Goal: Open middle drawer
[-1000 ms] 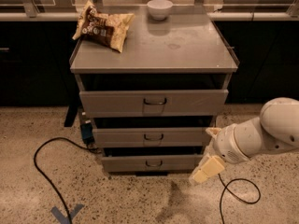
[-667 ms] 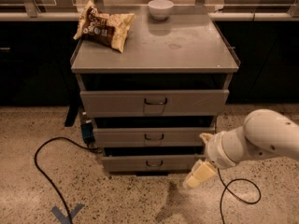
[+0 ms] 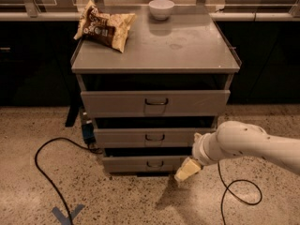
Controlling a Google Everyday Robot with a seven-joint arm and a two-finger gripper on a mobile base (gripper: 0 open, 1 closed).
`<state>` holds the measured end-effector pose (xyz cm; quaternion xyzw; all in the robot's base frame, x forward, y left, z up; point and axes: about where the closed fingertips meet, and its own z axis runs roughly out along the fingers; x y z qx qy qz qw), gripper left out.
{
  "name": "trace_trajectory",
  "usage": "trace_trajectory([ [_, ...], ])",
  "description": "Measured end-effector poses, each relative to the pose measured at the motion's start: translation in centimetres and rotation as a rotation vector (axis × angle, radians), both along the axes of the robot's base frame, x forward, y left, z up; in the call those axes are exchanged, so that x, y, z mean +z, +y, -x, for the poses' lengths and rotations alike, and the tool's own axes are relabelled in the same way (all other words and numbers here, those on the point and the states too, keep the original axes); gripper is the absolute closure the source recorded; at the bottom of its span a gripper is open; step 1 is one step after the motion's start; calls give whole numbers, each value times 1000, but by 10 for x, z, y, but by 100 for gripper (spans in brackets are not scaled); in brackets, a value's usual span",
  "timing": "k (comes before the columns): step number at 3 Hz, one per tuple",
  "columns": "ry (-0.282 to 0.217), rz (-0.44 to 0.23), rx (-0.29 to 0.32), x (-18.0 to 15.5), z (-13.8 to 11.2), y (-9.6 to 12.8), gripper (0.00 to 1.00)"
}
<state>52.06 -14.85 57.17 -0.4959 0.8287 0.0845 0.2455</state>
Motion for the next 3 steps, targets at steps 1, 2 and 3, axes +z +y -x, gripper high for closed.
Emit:
trace_trajectory([
  [1,-1,-26,-58,-24,-25,-4,0],
  [2,40,-101,-76,-50,-43,-3,0],
  [3,40,-101,-76,-50,-43,-3,0],
])
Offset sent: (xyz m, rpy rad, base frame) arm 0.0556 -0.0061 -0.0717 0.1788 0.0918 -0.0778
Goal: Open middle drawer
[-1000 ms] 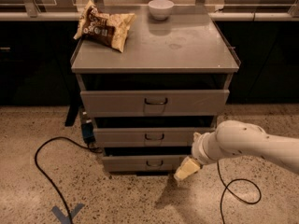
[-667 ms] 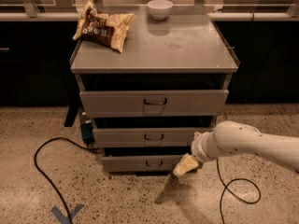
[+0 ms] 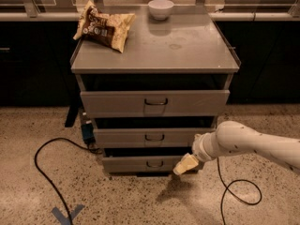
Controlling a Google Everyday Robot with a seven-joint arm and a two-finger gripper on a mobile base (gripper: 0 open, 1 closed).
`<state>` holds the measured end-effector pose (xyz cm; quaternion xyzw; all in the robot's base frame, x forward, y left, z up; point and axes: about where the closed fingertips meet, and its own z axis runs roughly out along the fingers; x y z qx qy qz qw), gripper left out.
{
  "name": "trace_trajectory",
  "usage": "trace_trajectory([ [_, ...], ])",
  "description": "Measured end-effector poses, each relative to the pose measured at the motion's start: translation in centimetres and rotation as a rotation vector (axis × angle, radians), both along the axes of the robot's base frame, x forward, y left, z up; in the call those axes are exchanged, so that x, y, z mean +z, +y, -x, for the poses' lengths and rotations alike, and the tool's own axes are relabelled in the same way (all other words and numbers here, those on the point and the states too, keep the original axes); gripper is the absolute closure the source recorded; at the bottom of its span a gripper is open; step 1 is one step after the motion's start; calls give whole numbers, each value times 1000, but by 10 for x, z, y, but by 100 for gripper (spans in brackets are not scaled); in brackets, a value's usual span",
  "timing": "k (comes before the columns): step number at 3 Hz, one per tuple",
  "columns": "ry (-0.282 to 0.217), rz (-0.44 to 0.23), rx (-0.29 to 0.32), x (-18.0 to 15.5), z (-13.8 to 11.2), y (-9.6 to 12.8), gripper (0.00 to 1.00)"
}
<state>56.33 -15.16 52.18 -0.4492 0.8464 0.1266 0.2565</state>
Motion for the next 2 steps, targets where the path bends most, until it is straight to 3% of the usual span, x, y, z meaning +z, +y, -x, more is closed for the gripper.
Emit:
trace_trajectory([
  [1,-22,4,-5,-1,-7,4,0],
  [2,-95,-20,-12,4,-37,20,0],
])
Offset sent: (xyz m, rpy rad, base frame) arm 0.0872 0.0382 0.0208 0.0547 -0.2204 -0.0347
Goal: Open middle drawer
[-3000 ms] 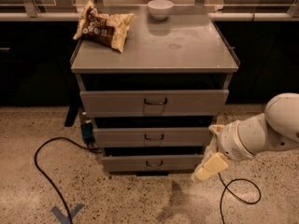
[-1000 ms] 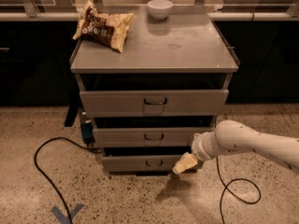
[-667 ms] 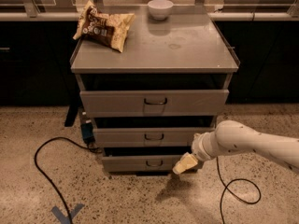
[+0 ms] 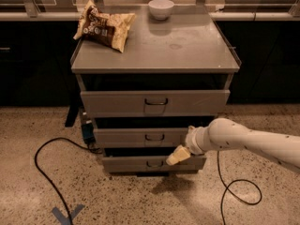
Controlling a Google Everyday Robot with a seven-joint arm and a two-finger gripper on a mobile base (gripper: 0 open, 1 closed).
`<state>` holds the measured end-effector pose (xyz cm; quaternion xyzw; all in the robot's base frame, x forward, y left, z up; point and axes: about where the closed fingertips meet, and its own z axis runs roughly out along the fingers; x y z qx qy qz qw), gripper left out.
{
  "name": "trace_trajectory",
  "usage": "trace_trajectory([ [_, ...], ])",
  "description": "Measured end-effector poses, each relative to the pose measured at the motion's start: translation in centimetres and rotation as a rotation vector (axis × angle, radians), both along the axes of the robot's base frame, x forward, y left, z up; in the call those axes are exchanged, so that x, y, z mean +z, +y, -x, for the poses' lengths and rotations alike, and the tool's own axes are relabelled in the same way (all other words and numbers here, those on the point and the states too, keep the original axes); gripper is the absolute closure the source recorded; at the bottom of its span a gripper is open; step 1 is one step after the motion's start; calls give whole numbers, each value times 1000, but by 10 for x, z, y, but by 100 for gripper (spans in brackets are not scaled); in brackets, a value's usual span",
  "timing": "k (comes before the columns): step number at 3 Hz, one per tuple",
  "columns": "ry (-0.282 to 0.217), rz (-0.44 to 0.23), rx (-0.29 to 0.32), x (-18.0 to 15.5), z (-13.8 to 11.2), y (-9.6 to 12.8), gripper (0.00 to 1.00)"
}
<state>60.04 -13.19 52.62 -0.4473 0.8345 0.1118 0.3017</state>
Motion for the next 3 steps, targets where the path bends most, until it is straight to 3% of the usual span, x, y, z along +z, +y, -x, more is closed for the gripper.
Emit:
trace_trajectory([
  [1,-49,-41,9,4,-27,18,0],
  [2,-51,-107,24,1,-45,29,0],
  [3,-14,-157,40,-11,-51,33,0],
])
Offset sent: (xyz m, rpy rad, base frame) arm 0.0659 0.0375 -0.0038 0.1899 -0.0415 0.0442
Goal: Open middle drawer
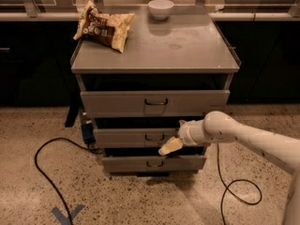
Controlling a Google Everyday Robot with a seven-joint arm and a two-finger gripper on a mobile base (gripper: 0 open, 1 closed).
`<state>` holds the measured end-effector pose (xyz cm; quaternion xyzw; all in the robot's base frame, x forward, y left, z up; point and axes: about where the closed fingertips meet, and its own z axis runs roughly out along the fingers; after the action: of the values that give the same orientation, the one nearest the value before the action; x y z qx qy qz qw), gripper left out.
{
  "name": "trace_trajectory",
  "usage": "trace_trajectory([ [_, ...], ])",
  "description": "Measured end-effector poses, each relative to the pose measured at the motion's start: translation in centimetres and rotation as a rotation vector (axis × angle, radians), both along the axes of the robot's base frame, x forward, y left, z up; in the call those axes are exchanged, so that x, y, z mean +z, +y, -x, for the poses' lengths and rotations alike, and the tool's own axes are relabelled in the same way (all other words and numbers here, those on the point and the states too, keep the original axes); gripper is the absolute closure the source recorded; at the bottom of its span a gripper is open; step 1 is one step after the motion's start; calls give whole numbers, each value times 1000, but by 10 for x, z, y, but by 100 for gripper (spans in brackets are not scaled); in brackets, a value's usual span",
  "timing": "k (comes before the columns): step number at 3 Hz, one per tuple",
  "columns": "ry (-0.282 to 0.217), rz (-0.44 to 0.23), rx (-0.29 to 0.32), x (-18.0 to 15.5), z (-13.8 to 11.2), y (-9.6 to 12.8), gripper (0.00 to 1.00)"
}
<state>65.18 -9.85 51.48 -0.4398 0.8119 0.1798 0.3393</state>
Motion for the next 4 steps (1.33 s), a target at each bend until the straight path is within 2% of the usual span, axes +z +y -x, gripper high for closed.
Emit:
trace_trajectory([
  [1,48,-38,21,-29,-13,9,0],
  [2,47,-43,20,-31,-17,11,0],
  [4,42,-44,20,-44,-45,20,0],
])
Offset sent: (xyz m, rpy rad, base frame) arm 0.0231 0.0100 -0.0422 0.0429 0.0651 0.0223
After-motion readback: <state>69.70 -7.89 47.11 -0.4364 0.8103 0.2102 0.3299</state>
